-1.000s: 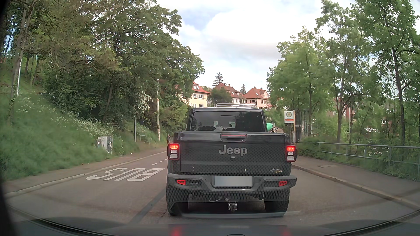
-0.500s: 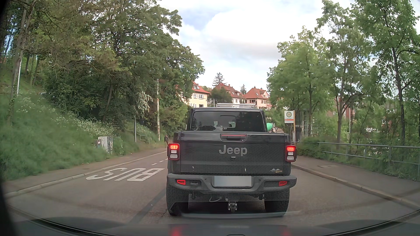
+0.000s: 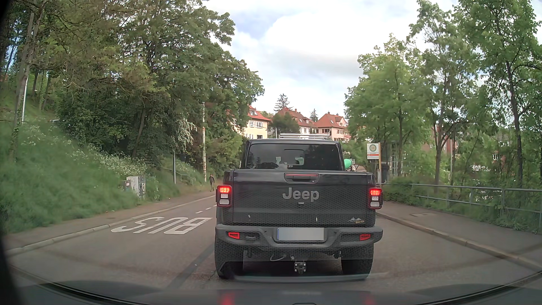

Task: Follow the waypoints while adhering to traffic rules and regulations

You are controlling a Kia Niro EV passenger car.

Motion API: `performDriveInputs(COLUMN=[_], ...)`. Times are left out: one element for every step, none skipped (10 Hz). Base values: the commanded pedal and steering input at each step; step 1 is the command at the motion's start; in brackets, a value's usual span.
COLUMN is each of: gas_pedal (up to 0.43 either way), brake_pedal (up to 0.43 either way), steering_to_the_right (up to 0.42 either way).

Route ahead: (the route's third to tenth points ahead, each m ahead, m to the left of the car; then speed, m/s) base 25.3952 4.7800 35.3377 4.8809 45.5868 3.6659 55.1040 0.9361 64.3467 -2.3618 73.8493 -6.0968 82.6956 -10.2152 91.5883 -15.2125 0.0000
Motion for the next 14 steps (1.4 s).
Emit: performDriveInputs(gas_pedal=[0.0, 0.0, 0.0, 0.0, 0.0, 0.0, 0.0, 0.0, 0.0, 0.0, 0.0, 0.0, 0.0, 0.0], brake_pedal=[0.0, 0.0, 0.0, 0.0, 0.0, 0.0, 0.0, 0.0, 0.0, 0.0, 0.0, 0.0, 0.0, 0.0], steering_to_the_right=[-0.001, -0.001, 0.0, -0.001, 0.0, 0.0, -0.001, -0.001, -0.001, -0.001, 0.0, 0.0, -0.001, 0.0])
